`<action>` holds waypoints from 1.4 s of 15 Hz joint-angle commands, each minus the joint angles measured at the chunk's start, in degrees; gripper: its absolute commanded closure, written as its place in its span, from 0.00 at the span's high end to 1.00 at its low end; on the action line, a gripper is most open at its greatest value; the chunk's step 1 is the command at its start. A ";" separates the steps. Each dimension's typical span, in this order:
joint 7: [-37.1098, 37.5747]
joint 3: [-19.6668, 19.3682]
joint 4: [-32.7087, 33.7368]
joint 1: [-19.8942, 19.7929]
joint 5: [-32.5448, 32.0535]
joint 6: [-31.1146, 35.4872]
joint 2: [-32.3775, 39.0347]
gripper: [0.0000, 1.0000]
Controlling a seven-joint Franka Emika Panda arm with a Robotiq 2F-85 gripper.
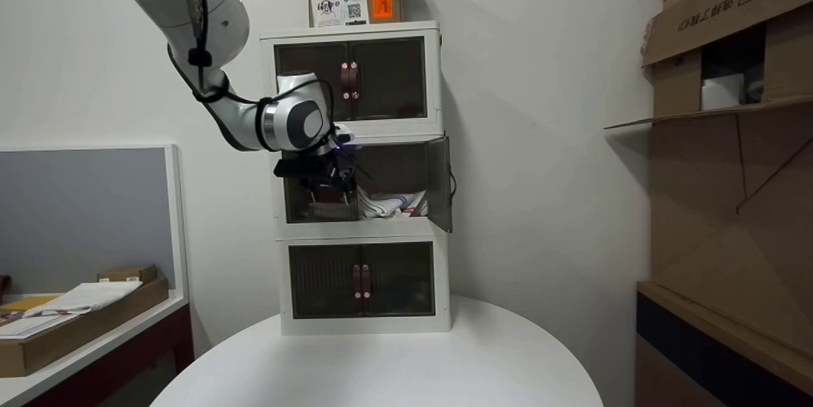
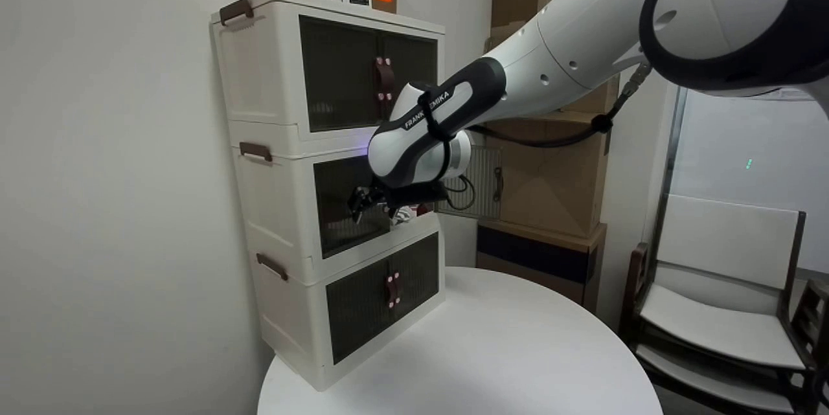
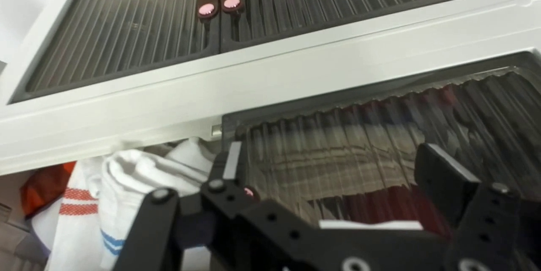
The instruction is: Close the left cabinet door of the middle shelf
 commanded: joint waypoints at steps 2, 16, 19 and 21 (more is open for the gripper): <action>-0.13 0.98 -3.38 -0.31 3.74 -4.95 -4.16 1.00; 2.51 0.45 -39.53 0.66 3.11 -14.71 -37.96 1.00; 1.84 0.42 -38.37 0.37 2.21 -14.92 -36.56 1.00; 1.85 0.42 -39.06 0.35 2.21 -15.17 -37.69 1.00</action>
